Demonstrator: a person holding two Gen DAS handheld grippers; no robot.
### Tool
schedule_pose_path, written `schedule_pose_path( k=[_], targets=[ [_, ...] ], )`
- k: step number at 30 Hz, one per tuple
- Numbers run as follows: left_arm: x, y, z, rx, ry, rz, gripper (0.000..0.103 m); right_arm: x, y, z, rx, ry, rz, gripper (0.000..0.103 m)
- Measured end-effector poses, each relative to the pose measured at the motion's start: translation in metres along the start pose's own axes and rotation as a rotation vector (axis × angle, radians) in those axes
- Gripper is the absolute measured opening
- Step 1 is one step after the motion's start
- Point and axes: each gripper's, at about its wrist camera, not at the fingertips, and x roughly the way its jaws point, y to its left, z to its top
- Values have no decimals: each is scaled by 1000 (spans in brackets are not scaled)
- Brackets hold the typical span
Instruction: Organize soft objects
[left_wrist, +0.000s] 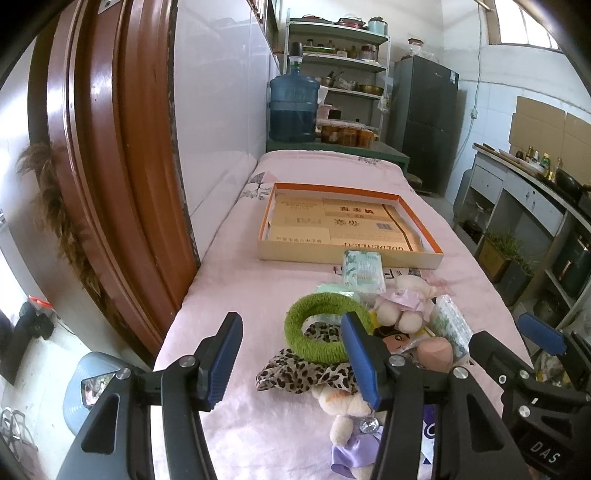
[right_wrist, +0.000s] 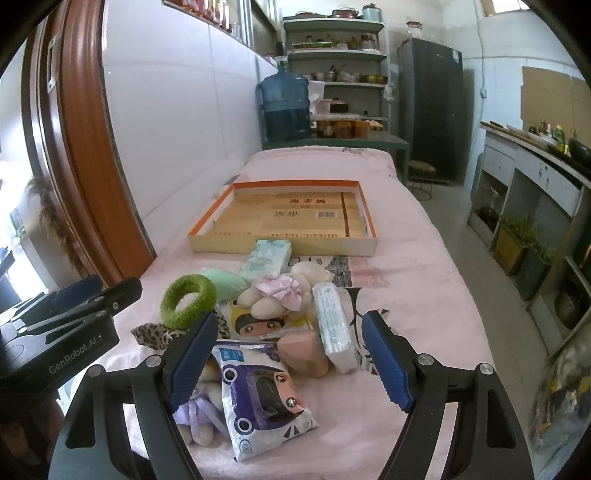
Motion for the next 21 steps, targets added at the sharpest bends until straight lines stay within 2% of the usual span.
schedule_pose_path(
  k=[21],
  targets=[
    [6, 2, -4, -9, 15, -6, 56, 5, 1, -5, 2, 14, -1, 81]
  ],
)
